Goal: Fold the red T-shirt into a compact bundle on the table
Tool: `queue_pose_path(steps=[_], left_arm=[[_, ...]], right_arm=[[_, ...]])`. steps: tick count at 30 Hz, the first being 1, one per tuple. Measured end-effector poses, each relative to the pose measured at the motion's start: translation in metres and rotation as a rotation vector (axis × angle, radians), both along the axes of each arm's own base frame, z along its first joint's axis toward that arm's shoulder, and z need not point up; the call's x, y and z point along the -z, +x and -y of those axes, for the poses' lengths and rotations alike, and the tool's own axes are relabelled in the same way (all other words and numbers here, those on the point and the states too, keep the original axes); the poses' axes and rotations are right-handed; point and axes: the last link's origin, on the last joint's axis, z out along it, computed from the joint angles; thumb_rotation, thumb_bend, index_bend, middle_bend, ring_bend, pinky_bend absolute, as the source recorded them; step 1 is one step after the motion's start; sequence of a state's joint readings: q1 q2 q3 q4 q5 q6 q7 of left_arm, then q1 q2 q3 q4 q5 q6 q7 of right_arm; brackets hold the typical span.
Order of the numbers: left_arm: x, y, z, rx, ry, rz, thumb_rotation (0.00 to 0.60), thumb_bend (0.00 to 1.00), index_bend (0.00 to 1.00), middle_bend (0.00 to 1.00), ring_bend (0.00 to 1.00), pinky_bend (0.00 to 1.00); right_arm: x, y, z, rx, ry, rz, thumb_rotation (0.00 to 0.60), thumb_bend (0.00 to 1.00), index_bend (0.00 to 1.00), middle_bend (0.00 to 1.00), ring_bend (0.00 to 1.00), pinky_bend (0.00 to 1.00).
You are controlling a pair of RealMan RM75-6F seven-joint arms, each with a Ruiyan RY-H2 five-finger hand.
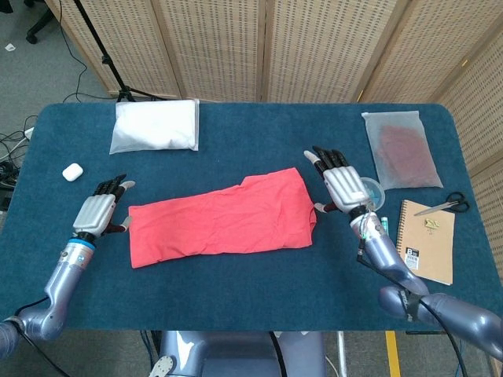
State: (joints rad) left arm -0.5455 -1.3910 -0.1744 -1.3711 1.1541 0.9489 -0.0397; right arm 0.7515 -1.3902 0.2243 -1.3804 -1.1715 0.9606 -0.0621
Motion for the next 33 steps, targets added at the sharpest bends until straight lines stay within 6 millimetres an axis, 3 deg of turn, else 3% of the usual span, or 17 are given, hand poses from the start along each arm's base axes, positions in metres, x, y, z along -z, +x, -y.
queue_pose_path(steps=[12,21,24,33], left_arm=[[-0.007,-0.010,0.014,0.015,-0.033,-0.015,0.600,0.38,0.00,0.00,0.00,0.00],[-0.003,-0.017,0.016,-0.001,-0.048,-0.037,0.600,0.38,0.00,0.00,0.00,0.00],[-0.003,-0.021,0.016,-0.015,-0.049,-0.048,0.600,0.38,0.01,0.00,0.00,0.00],[0.002,-0.024,-0.003,-0.069,-0.038,-0.063,0.600,0.39,0.28,0.00,0.00,0.00]], right_arm=[[-0.033,-0.061,-0.073,0.031,-0.034,0.024,0.600,0.00,0.00,0.00,0.00,0.00],[-0.043,-0.088,-0.115,0.055,-0.059,0.104,0.600,0.00,0.00,0.00,0.00,0.00],[-0.043,-0.091,-0.117,0.060,-0.060,0.118,0.600,0.00,0.00,0.00,0.00,0.00],[-0.042,-0.098,-0.115,0.064,-0.056,0.124,0.600,0.00,0.00,0.00,0.00,0.00]])
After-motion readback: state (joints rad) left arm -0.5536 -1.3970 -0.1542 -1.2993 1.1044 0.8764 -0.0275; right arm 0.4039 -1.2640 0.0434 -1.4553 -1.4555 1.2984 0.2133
